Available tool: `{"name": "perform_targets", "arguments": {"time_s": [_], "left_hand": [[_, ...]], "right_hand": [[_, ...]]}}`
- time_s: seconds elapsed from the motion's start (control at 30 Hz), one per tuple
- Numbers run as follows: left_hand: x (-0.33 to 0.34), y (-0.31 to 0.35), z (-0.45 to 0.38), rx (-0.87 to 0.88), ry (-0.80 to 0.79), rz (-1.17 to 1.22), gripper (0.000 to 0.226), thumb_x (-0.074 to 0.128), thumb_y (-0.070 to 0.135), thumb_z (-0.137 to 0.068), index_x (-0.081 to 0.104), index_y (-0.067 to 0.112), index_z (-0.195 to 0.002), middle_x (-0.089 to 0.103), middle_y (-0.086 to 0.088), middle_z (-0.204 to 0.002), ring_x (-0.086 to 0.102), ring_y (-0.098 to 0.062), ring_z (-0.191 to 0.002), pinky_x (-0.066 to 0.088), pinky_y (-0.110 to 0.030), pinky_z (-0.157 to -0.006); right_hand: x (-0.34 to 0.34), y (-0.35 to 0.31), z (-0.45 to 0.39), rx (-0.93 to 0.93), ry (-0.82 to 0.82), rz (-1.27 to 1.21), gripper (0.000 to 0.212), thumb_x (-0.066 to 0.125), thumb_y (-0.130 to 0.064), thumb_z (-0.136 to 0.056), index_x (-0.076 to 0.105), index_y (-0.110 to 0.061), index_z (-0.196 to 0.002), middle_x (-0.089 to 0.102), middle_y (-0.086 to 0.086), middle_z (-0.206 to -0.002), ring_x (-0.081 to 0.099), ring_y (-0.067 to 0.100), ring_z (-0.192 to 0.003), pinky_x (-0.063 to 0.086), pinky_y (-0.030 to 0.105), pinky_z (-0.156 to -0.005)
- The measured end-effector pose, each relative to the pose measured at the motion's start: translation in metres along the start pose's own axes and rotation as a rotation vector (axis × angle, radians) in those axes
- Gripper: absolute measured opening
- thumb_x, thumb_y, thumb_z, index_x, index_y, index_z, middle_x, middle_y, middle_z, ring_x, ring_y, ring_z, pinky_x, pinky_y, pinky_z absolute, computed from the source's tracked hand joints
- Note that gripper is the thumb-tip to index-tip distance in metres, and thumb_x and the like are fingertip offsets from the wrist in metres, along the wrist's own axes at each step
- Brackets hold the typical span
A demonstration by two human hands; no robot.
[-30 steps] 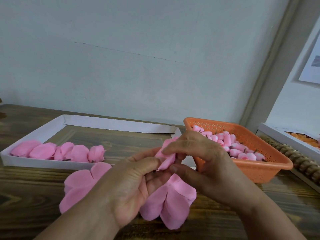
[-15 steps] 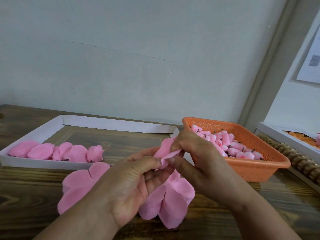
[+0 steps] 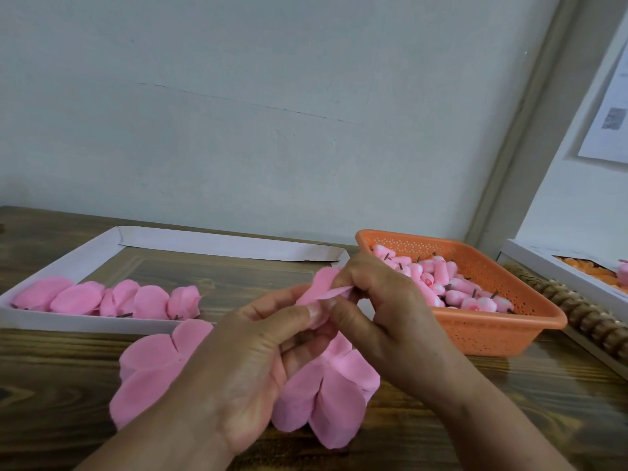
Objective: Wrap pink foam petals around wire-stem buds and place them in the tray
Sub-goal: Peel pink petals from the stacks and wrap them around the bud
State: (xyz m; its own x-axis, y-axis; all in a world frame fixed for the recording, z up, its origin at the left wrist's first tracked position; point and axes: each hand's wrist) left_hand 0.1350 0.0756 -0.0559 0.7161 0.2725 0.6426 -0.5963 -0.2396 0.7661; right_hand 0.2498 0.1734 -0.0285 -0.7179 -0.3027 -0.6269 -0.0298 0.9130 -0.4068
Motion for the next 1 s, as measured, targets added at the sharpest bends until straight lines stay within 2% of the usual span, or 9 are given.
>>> {"name": "perform_targets", "arguments": {"time_s": [0.07,0.13,0.2,0.3,0.4,0.53,0.73,0.9,1.0], "left_hand": [[0.0,-0.001,0.0,-0.012,0.004,0.002,0.039,0.062,0.0,-0.07,0.068,-0.003,-0.108,0.07,-0.023,-0.105,0.069,-0.029,-0.099,0.059,-0.027,-0.073],[0.001,-0.002,0.0,-0.016,-0.007,0.021,0.04,0.062,0.0,-0.071,0.068,-0.002,-0.11,0.071,-0.02,-0.106,0.07,-0.026,-0.097,0.058,-0.025,-0.073],[0.002,-0.001,0.001,-0.004,0.001,0.064,0.042,0.061,-0.001,-0.068,0.067,-0.002,-0.11,0.071,-0.02,-0.104,0.071,-0.024,-0.094,0.058,-0.025,-0.072],[0.003,0.002,-0.001,0.041,0.036,0.114,0.039,0.06,-0.002,-0.067,0.069,-0.002,-0.105,0.072,-0.02,-0.099,0.073,-0.022,-0.085,0.059,-0.024,-0.067],[0.003,0.004,-0.003,0.068,0.046,0.125,0.041,0.06,0.001,-0.064,0.069,-0.002,-0.104,0.072,-0.022,-0.1,0.072,-0.022,-0.084,0.059,-0.025,-0.068],[0.004,0.004,0.0,0.076,-0.001,0.075,0.034,0.061,0.001,-0.061,0.074,0.001,-0.092,0.073,-0.018,-0.096,0.073,-0.017,-0.077,0.058,-0.022,-0.063],[0.004,0.005,0.002,0.058,-0.035,0.039,0.043,0.061,0.0,-0.065,0.07,0.0,-0.107,0.072,-0.018,-0.104,0.072,-0.022,-0.088,0.058,-0.023,-0.072],[0.006,0.007,0.003,0.053,-0.065,0.04,0.048,0.063,0.004,-0.065,0.068,0.002,-0.113,0.071,-0.016,-0.11,0.07,-0.023,-0.1,0.053,-0.027,-0.086],[0.005,0.006,0.003,0.028,-0.048,0.066,0.049,0.066,0.003,-0.059,0.07,0.001,-0.109,0.071,-0.017,-0.106,0.072,-0.021,-0.088,0.058,-0.025,-0.072]], "right_hand": [[0.003,-0.001,0.0,0.088,0.067,-0.092,0.008,0.063,-0.02,-0.083,0.056,-0.018,-0.082,0.056,-0.005,-0.074,0.054,0.012,-0.067,0.047,0.031,-0.06],[0.007,-0.001,-0.001,0.238,0.23,-0.218,0.028,0.076,-0.017,-0.075,0.051,-0.026,-0.084,0.057,-0.01,-0.073,0.052,0.005,-0.059,0.047,0.023,-0.053],[0.008,0.001,-0.002,0.354,0.349,-0.272,0.039,0.085,-0.026,-0.063,0.05,-0.024,-0.08,0.053,-0.01,-0.061,0.046,0.002,-0.051,0.042,0.02,-0.048],[0.004,0.004,-0.001,0.517,0.183,-0.376,0.044,0.082,-0.048,-0.053,0.056,-0.018,-0.073,0.055,-0.004,-0.054,0.049,0.012,-0.049,0.042,0.025,-0.046],[0.004,0.003,-0.001,0.596,-0.106,-0.543,0.028,0.081,-0.042,-0.058,0.065,-0.02,-0.064,0.056,0.002,-0.05,0.047,0.014,-0.045,0.04,0.024,-0.045],[0.005,0.006,-0.003,0.513,-0.045,-0.709,0.009,0.075,-0.022,-0.068,0.072,-0.017,-0.074,0.061,0.005,-0.061,0.048,0.017,-0.05,0.042,0.022,-0.048],[0.002,0.009,-0.003,0.506,-0.039,-0.894,0.028,0.072,-0.01,-0.068,0.069,-0.002,-0.094,0.069,0.016,-0.081,0.063,0.024,-0.069,0.053,0.029,-0.063],[-0.004,0.007,-0.005,0.584,-0.011,-1.053,0.035,0.069,-0.004,-0.07,0.062,0.011,-0.101,0.065,0.027,-0.09,0.064,0.032,-0.077,0.058,0.035,-0.071],[-0.007,0.007,-0.005,0.593,0.059,-1.059,0.043,0.071,0.001,-0.063,0.06,0.011,-0.103,0.066,0.023,-0.089,0.065,0.027,-0.077,0.056,0.032,-0.072]]}}
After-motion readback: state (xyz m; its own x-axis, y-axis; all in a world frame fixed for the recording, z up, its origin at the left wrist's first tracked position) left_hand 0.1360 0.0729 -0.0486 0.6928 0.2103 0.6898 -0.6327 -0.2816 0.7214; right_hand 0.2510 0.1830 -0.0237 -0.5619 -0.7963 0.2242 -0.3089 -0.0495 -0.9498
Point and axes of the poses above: each hand's wrist, its own z-axis away from the middle knuckle, its own x-axis out of the palm, y = z × x
